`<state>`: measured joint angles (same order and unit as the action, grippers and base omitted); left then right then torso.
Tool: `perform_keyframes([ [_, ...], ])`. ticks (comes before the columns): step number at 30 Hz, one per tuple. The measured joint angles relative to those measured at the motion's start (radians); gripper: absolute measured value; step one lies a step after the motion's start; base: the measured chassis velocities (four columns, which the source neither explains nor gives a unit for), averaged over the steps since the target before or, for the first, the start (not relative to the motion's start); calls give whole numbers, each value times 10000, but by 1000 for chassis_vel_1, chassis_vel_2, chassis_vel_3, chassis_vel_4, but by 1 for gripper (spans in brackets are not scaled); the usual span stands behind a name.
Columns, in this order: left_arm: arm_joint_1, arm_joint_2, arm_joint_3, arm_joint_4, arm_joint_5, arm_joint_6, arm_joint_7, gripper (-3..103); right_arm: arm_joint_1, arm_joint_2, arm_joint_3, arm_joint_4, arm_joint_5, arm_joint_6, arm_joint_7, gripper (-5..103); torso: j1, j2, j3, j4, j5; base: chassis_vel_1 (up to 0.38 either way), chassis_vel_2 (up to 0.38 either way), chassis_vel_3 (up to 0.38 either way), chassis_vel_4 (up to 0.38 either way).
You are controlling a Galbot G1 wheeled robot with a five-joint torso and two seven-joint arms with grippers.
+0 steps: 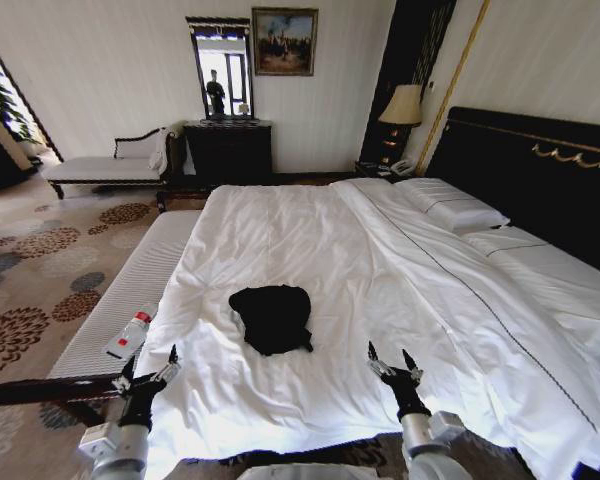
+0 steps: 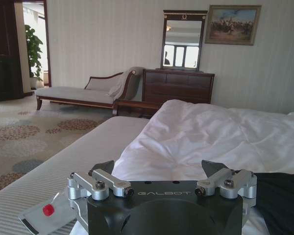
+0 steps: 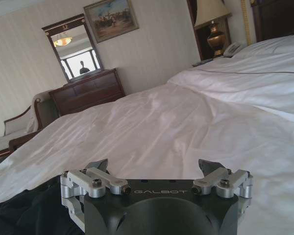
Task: Fold the clothes on the bed.
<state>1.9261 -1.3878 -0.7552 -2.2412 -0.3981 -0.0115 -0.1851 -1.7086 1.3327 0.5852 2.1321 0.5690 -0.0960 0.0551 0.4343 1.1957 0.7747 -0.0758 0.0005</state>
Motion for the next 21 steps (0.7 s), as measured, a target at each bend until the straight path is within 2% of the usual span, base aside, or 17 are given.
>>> perform_keyframes([
  [1,-36,-26,-5,76,12,12,-3,100,520,-449,-122,-192,528,-309,25,100,0,0,0,-3,1,0,0,0,0],
  [2,-58,-99,-8,150,49,14,-12,100,1272,-1207,-382,-529,1373,-663,57,100,1,-1,0,1,-2,0,0,0,0],
  [3,-57,-124,-6,161,65,15,-11,100,1542,-1502,-512,-672,1687,-773,70,100,1,-1,1,4,-6,0,0,0,0],
  [4,-57,-124,-6,161,65,15,-11,100,1542,-1502,-512,-672,1687,-773,70,100,1,-1,1,4,-6,0,0,0,0],
  [6,-7,-201,1,183,140,16,-23,100,2636,-2693,-1125,-1373,2733,-1044,106,100,3,-1,1,11,-5,0,0,0,0],
  [7,16,-214,2,209,181,15,-25,100,2930,-2945,-1357,-1655,2952,-1091,90,100,3,0,1,-7,-9,0,0,0,0],
  [8,52,-247,-17,281,292,1,-30,100,4013,-3440,-2297,-2662,3519,-1227,19,100,2,-1,2,-9,-3,0,0,0,0],
  [9,52,-247,-17,281,292,1,-30,100,4013,-3440,-2297,-2662,3519,-1227,19,100,2,-1,2,-9,-3,0,0,0,0],
  [10,54,-270,-39,297,316,-26,-44,100,4608,-3530,-2732,-3138,3747,-1277,-32,100,2,-1,2,-10,2,0,0,0,0],
  [11,32,-360,-77,304,287,-32,-90,100,5723,-3528,-3421,-4044,4097,-1347,-141,100,1,-1,1,3,0,0,0,0,0],
  [13,1,-511,-91,295,223,-1,-174,100,7037,-3252,-4351,-5355,4509,-1433,-310,100,2,-2,2,7,-6,0,0,0,0],
  [14,1,-511,-91,295,223,-1,-174,100,7037,-3252,-4351,-5355,4509,-1433,-310,100,2,-2,2,7,-6,0,0,0,0],
  [15,0,-547,-89,276,231,5,-200,100,7377,-3120,-4599,-5739,4586,-1436,-371,100,3,-2,2,8,-2,0,0,0,0],
  [16,21,-653,-46,207,322,16,-239,100,8274,-2700,-5179,-6698,4668,-1407,-593,100,4,-3,3,1,-3,0,0,0,0],
  [17,21,-653,-46,207,322,16,-239,100,8274,-2700,-5179,-6698,4668,-1407,-593,100,4,-3,3,1,-3,0,0,0,0],
  [20,155,-795,-3,92,539,-37,-249,100,9751,-1764,-6030,-8149,4643,-1183,-1076,100,4,-2,2,4,-4,0,0,0,0],
  [21,155,-795,-3,92,539,-37,-249,100,9751,-1764,-6030,-8149,4643,-1183,-1076,100,4,-2,2,4,-4,0,0,0,0],
])
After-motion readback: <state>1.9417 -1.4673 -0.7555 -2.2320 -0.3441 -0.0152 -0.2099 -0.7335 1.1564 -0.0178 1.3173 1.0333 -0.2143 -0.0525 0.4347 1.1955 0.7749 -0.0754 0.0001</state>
